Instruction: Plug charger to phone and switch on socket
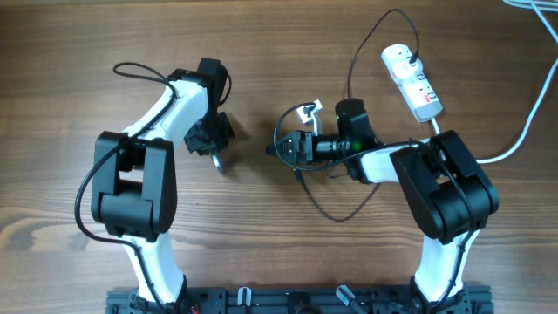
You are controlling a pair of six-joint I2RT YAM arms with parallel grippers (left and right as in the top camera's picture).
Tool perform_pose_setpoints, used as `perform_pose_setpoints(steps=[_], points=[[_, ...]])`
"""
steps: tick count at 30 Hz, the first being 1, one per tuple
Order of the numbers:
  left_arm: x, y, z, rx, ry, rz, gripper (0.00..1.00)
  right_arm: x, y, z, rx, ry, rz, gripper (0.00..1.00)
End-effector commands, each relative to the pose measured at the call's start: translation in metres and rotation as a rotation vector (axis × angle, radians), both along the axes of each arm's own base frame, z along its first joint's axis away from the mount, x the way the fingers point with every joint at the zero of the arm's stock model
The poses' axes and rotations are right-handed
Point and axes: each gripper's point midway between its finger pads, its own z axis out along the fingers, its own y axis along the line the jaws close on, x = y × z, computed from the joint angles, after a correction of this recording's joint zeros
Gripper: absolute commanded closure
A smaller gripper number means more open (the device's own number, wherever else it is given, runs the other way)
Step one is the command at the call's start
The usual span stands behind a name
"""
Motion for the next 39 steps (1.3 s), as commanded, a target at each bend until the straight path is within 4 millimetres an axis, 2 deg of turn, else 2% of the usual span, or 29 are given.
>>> perform_pose_setpoints(steps=[1, 11, 15, 19, 22, 25, 26, 28, 31, 34, 37, 39], points=[[0.006, -0.002, 0.001, -0.009, -0.017, 0.031, 0.76, 0.006, -0.005, -0.018, -0.062, -0.02, -0.045, 0.0], [0.006, -0.002, 0.0, -0.007, -0.015, 0.049, 0.85, 0.006, -0.005, -0.018, -0.062, -0.02, -0.045, 0.0], [0.007, -0.002, 0.0, -0.008, -0.019, 0.049, 0.96, 0.006, -0.005, -0.018, -0.062, -0.02, -0.045, 0.0], [0.01, -0.004, 0.004, -0.036, -0.036, 0.027, 0.96, 0.006, -0.005, -0.018, -0.062, -0.024, -0.045, 0.0], [0.016, -0.022, 0.019, -0.207, -0.069, -0.041, 0.96, 0.006, -0.005, -0.018, -0.061, -0.027, -0.045, 0.0], [0.03, -0.055, 0.051, -0.521, -0.164, -0.143, 0.96, 0.006, -0.005, -0.018, -0.061, -0.027, -0.045, 0.0], [0.037, -0.068, 0.069, -0.669, -0.221, -0.185, 0.96, 0.006, -0.005, -0.018, -0.061, -0.026, -0.045, 0.0], [0.044, -0.078, 0.086, -0.809, -0.276, -0.22, 0.96, 0.006, -0.005, -0.018, -0.061, -0.026, -0.045, 0.0], [0.053, -0.086, 0.11, -0.978, -0.372, -0.289, 0.96, 0.006, -0.005, -0.018, -0.063, -0.024, -0.045, 0.0], [0.05, -0.088, 0.136, -1.166, -0.507, -0.445, 0.96, 0.006, -0.005, -0.018, -0.063, -0.024, -0.044, 0.0], [0.045, -0.075, 0.125, -1.17, -0.52, -0.432, 0.96, 0.006, -0.005, -0.018, -0.063, -0.024, -0.045, 0.0], [0.042, -0.068, 0.128, -1.237, -0.572, -0.44, 0.96, 0.006, -0.005, -0.019, -0.065, -0.024, -0.047, 0.0]])
